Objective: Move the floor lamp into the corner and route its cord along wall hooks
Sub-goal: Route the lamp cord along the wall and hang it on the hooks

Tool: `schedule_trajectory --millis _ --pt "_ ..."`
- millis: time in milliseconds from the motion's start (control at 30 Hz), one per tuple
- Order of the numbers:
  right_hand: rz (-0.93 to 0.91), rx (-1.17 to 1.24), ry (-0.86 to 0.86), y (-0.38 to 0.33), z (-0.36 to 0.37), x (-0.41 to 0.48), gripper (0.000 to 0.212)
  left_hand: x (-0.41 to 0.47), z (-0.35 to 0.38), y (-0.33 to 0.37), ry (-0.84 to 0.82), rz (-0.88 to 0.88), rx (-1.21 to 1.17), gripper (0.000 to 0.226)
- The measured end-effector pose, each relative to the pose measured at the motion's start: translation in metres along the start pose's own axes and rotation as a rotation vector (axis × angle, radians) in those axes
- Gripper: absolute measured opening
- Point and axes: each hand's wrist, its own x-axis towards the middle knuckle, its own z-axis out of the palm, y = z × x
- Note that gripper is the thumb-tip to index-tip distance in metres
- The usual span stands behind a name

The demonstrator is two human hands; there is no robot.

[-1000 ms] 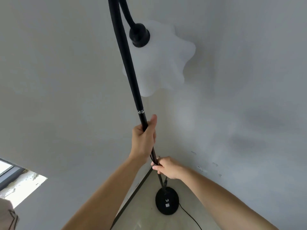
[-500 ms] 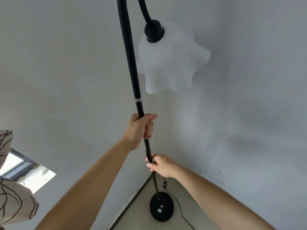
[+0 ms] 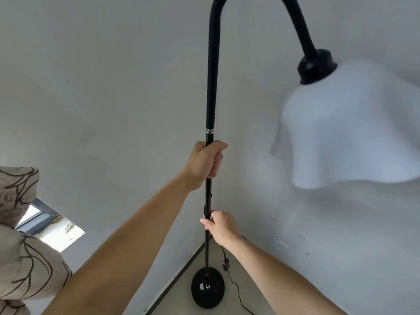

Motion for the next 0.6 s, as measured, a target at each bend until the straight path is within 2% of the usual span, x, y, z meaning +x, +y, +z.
schedule_trajectory --millis 100,200,267,367,467,600 --pt "0.047 0.027 -0.114 0.001 0.003 0.003 0.022 0.006 -0.003 -0.012 -0.005 -0.047 0.043 0.05" --pt "0.037 0.054 -0.223 0.005 -0.001 0.001 0.053 0.008 -0.008 -0.02 0.034 -0.046 0.037 0.048" --pt "0.039 0.085 -0.267 0.006 -0.004 0.0 0.059 0.008 -0.01 -0.024 0.076 -0.022 0.04 0.052" --pt "0.043 0.104 -0.304 0.007 -0.002 0.0 0.06 0.004 -0.011 -0.032 0.134 0.012 0.058 0.061" --pt "0.04 0.101 -0.33 0.011 0.001 -0.004 0.06 -0.003 -0.016 -0.038 0.124 0.046 0.122 0.06" --pt "0.008 -0.003 -0.314 0.024 -0.006 -0.006 0.052 -0.022 -0.041 -0.064 0.108 0.086 0.364 0.067"
